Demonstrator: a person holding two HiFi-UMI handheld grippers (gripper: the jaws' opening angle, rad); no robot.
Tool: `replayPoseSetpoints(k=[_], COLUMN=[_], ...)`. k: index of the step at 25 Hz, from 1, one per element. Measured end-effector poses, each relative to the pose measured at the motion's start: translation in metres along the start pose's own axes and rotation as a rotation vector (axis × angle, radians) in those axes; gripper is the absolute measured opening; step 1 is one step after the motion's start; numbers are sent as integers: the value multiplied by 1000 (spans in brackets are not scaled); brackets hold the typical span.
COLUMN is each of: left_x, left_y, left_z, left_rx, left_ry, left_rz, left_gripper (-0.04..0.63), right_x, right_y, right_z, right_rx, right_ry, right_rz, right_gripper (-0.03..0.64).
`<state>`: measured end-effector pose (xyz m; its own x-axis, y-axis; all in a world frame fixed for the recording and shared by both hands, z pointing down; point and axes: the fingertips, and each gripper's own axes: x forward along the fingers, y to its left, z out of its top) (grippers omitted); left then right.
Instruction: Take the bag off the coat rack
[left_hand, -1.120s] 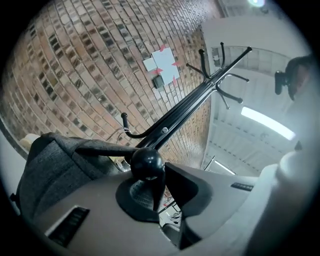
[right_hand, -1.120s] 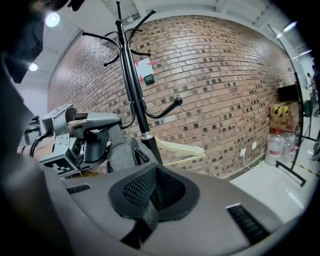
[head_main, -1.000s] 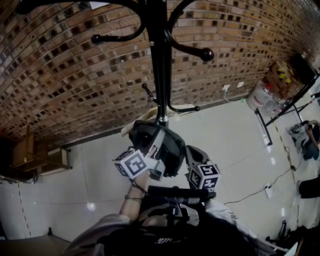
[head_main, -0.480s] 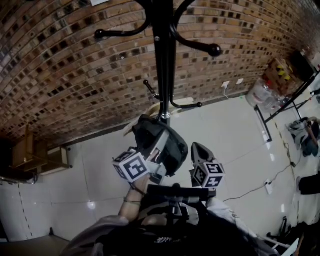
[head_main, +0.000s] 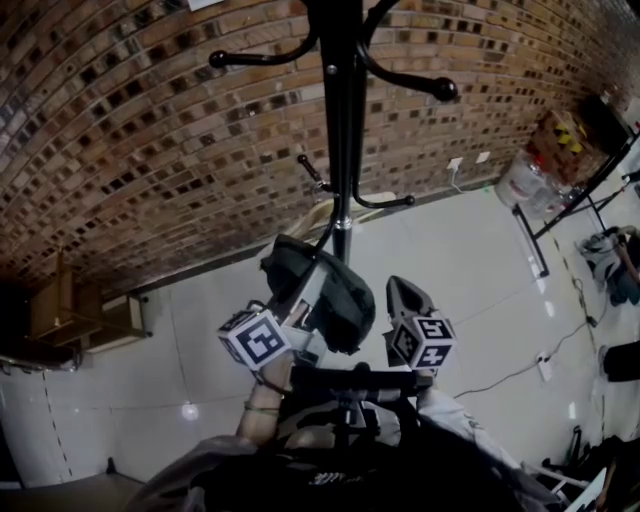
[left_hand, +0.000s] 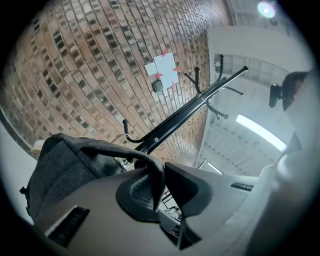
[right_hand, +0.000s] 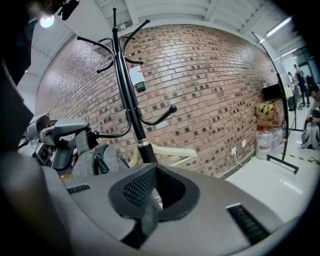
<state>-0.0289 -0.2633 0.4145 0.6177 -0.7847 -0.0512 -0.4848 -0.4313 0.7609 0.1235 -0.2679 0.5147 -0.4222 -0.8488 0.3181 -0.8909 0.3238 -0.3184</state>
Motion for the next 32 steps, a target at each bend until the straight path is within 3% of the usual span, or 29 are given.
replayPoseSetpoints(k=[11, 19, 32], left_x=[-45, -77, -85], left_y=[34, 77, 74], left_z=[-12, -21, -34], left_rx=[34, 19, -8], left_ry=[71, 67, 84], left_rz=[105, 218, 203], left_gripper=[43, 43, 43], right_x=[-1, -9, -25], right_y=[60, 95, 115], right_z=[0, -9, 2], right_rx=[-69, -111, -144], right_ry=[-15, -13, -39], right_rz=[52, 75, 74], right_gripper=[11, 11, 11])
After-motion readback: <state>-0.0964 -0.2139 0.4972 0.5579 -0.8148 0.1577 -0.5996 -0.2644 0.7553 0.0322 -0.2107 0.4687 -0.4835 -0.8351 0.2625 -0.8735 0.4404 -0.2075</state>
